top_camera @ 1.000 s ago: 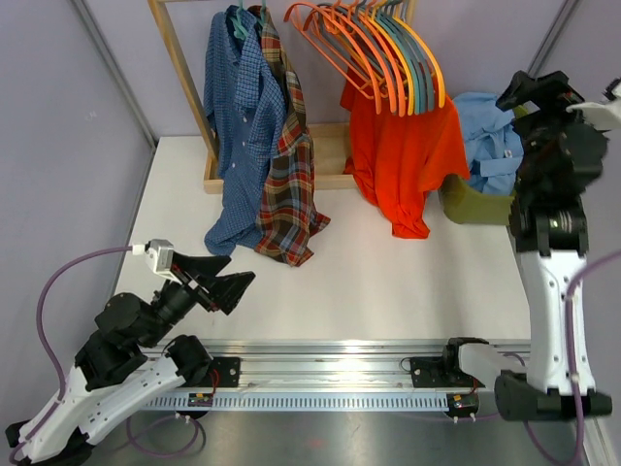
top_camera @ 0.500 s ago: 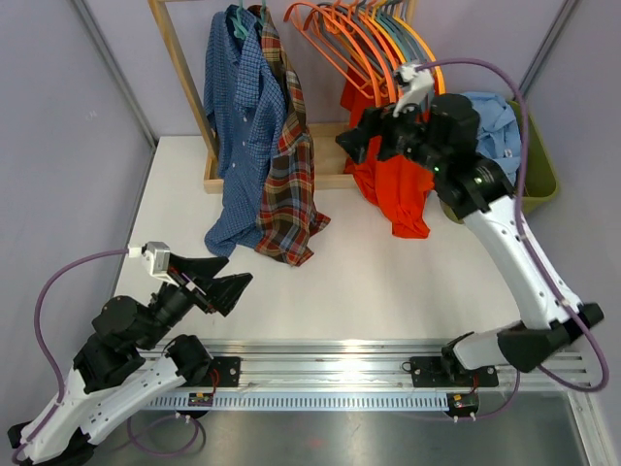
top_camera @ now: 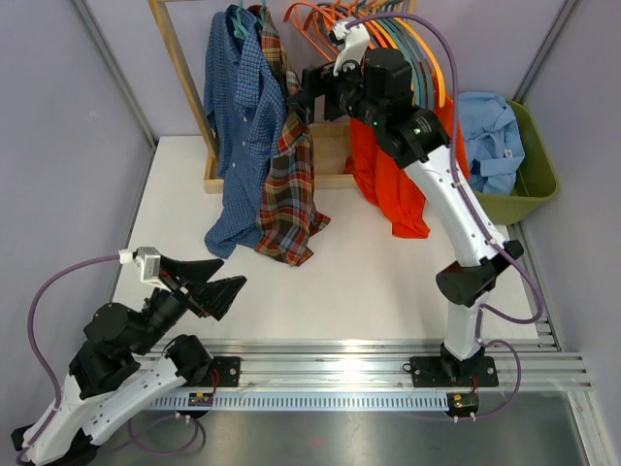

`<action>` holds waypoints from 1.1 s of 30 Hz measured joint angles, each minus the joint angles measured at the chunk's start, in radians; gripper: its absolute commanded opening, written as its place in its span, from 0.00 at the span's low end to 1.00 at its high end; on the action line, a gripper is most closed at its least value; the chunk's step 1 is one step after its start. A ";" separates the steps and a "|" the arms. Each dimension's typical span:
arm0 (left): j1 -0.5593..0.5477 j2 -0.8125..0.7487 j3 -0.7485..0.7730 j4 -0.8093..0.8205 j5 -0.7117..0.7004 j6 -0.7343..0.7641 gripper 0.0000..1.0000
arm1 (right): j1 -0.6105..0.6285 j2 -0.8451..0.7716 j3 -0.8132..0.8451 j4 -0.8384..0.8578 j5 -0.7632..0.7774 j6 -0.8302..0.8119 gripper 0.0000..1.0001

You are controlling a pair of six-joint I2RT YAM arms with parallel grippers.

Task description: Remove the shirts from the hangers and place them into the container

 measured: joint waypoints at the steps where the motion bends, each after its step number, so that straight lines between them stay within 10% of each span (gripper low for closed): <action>1: 0.000 -0.003 0.000 0.000 0.000 0.000 0.99 | 0.003 0.034 0.041 -0.002 0.015 0.000 0.93; 24: 0.000 -0.065 0.027 -0.075 -0.005 -0.004 0.99 | 0.036 0.323 0.258 0.191 0.329 -0.031 0.62; 28: 0.000 -0.071 0.036 -0.089 -0.009 -0.005 0.99 | 0.036 0.353 0.267 0.194 0.304 -0.037 0.33; 30: 0.000 -0.071 0.040 -0.099 -0.010 -0.009 0.99 | 0.037 0.361 0.267 0.194 0.295 -0.034 0.01; 33: 0.000 -0.071 0.043 -0.108 -0.012 -0.014 0.99 | 0.039 0.364 0.265 0.196 0.274 -0.040 0.00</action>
